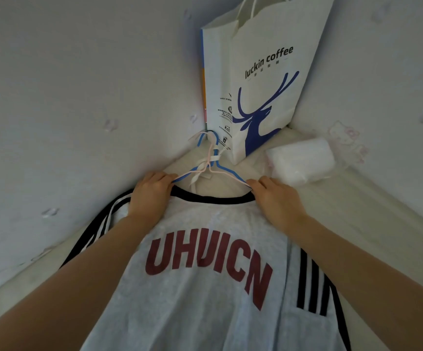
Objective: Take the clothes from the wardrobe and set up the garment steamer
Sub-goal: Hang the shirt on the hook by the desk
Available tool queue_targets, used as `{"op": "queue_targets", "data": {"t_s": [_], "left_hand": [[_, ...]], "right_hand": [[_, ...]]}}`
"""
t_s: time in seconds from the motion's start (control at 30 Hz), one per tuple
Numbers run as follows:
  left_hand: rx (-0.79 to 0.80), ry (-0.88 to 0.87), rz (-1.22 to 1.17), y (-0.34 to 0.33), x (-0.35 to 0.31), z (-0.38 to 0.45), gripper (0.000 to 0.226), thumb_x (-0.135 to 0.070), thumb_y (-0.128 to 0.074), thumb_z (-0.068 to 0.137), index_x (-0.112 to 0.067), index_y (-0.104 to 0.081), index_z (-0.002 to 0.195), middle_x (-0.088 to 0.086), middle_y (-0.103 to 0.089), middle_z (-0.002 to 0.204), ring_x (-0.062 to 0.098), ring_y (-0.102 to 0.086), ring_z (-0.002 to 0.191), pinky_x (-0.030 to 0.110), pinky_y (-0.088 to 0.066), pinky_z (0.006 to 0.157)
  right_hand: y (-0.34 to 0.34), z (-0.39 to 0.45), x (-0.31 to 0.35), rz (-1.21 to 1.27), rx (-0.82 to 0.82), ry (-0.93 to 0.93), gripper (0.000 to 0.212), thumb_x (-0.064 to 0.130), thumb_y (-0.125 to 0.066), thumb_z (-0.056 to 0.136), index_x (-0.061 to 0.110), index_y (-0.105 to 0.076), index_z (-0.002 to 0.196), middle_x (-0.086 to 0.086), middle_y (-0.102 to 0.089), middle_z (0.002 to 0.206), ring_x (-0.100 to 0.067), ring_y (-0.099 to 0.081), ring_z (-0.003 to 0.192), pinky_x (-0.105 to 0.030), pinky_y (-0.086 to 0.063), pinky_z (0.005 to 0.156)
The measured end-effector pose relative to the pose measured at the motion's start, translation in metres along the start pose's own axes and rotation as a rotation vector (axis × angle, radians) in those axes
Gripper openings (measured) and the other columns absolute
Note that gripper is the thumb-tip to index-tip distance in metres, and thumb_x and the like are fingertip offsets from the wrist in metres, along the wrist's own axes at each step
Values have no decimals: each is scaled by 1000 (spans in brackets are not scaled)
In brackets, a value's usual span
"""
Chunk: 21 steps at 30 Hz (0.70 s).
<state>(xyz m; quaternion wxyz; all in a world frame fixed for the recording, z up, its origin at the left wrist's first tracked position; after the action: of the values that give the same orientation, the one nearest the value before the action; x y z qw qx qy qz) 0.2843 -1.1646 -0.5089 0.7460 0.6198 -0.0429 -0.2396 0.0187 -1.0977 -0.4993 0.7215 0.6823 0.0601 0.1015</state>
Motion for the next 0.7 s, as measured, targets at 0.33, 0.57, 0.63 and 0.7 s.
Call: {"op": "queue_targets", "data": {"t_s": [0.33, 0.57, 0.63, 0.7], "left_hand": [[138, 94, 48, 21, -18, -37, 46, -21, -50, 97, -8, -46, 141, 14, -48, 143, 33, -45, 130, 51, -33, 111], [227, 80, 14, 41, -47, -81, 47, -31, -31, 101, -14, -41, 144, 9, -44, 148, 27, -37, 138, 45, -28, 115], [246, 68, -5, 45, -58, -97, 46, -32, -35, 102, -15, -41, 144, 8, -43, 148, 26, -36, 139, 45, -27, 116], [262, 54, -9, 48, -67, -113, 47, -35, -33, 102, -16, -41, 144, 6, -44, 148, 25, -36, 139, 43, -25, 117]], "right_hand": [[12, -34, 10, 32, 102, -67, 58, 8, -51, 87, 0, -36, 142, -19, -50, 136, -38, -50, 122, -49, -40, 104], [26, -76, 35, 49, 204, -140, 62, 15, -45, 93, 4, -22, 149, -17, -35, 150, -34, -30, 140, -49, -25, 115], [30, -95, 49, 65, 218, -162, 61, 16, -46, 94, 4, -22, 149, -17, -35, 150, -33, -31, 140, -50, -27, 114], [33, -117, 64, 86, 228, -186, 63, 16, -48, 94, 4, -22, 149, -16, -35, 151, -34, -31, 140, -49, -27, 114]]}}
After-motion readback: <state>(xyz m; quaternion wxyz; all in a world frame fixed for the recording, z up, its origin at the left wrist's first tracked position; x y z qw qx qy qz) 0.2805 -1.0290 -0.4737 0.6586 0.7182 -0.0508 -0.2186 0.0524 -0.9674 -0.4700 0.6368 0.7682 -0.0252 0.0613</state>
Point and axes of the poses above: each hand's wrist, its own z-axis towards the middle knuckle, its own y-axis out of the back of the hand, x = y × z, the point moved 6 cm from there along z, towards the middle knuckle
